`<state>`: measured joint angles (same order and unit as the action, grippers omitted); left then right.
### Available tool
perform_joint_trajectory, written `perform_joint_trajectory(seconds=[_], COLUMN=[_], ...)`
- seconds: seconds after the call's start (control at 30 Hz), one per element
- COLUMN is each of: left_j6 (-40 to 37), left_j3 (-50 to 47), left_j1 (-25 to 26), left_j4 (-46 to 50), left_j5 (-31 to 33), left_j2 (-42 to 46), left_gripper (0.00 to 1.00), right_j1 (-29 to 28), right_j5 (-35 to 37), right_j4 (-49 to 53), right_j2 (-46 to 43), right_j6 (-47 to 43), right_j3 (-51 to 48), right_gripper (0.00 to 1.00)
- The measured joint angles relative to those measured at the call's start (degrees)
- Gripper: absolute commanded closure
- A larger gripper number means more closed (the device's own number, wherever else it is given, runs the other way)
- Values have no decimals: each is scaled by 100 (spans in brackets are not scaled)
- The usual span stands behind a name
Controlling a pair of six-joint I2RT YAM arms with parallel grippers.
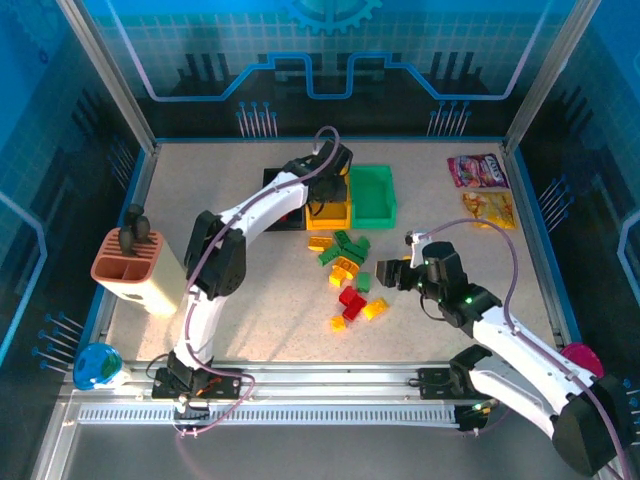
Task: Sort the legos into containers by color
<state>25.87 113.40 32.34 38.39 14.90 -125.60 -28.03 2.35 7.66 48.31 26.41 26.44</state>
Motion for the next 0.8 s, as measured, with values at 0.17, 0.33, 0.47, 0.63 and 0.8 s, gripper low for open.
perform_joint_trajectory(seconds=[0.17,0.33,0.47,0.63,0.8], left_j6=[-129,-232,-229,-219,-157], left_j3=[658,675,79,-1316,-2822], left_j1=[-105,-122,-114,-109,-109], left_j4=[232,334,136,-310,-1021], left_j5=[4,-66,-149,-310,-400], left_j2=[-459,-483,-107,1145,2754], left_gripper=[59,20,19,22,24], right_j1=[0,-2,-13,-208,-710], right_j5=[-39,-142,-197,-190,-24], right_j4=[111,177,184,245,376], right_j2=[-44,-20,133,463,1069], right_j6=[15,11,-48,-170,-433], right_j3=[0,2,22,149,675], right_gripper=[25,25,25,27,28])
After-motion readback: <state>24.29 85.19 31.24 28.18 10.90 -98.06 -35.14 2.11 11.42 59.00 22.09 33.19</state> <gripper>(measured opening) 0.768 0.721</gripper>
